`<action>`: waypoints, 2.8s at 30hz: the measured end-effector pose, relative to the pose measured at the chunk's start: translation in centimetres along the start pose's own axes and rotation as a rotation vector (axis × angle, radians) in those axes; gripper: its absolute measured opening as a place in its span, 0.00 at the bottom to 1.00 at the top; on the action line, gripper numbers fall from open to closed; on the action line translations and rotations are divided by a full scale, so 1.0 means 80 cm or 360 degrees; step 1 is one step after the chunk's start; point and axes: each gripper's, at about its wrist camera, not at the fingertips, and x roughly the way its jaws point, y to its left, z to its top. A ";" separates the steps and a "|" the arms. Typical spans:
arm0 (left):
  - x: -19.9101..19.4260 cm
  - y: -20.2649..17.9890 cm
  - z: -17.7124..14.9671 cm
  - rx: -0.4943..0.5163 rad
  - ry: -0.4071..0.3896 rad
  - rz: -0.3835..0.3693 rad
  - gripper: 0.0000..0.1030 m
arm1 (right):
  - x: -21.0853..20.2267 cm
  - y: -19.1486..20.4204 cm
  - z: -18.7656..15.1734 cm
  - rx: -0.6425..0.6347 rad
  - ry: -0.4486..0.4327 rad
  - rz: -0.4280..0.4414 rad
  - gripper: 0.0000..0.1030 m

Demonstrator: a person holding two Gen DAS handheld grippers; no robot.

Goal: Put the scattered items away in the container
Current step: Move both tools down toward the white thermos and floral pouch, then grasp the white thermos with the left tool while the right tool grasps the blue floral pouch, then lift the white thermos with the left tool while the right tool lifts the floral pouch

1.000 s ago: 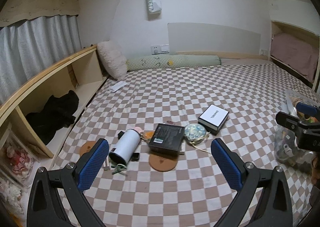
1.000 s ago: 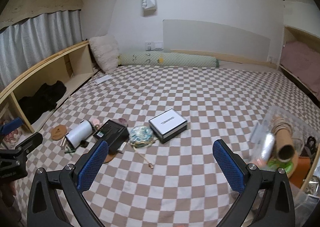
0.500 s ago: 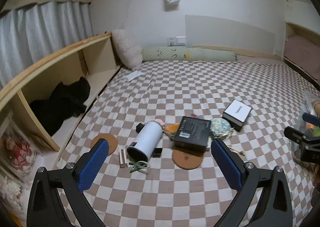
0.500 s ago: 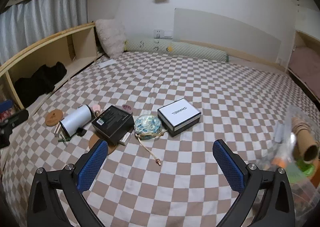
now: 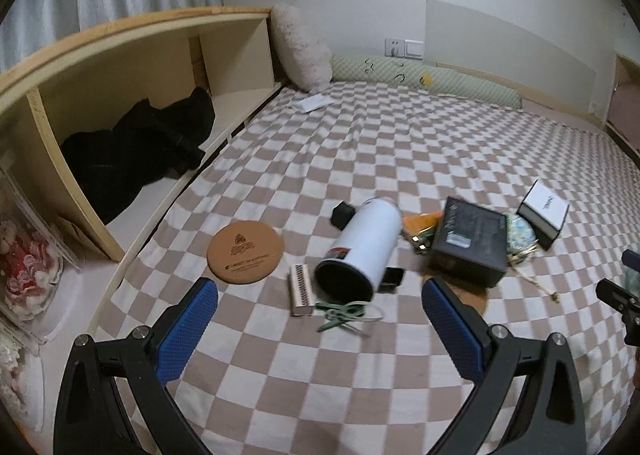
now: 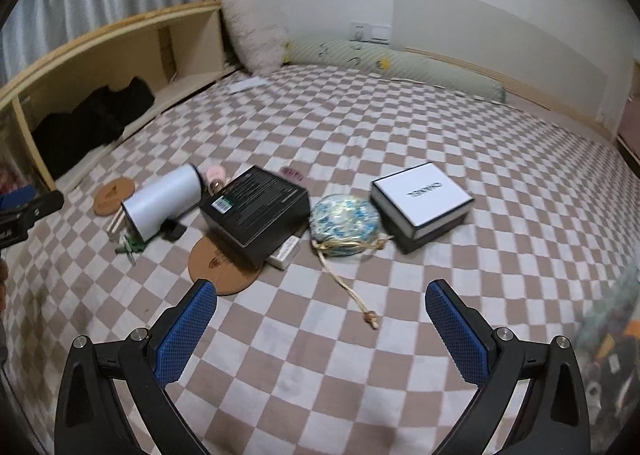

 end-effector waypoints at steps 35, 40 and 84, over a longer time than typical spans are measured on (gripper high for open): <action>0.181 -0.080 0.005 0.0557 0.0070 -0.0153 1.00 | 0.175 -0.042 0.016 -0.0142 0.0186 0.0024 0.90; 0.187 -0.087 -0.005 0.0621 0.0077 -0.0113 0.88 | 0.190 -0.015 0.016 -0.0395 0.0166 -0.0016 0.89; 0.071 -0.055 -0.074 0.0336 0.0171 -0.0285 0.61 | 0.101 0.037 -0.093 -0.1152 0.0475 -0.0061 0.25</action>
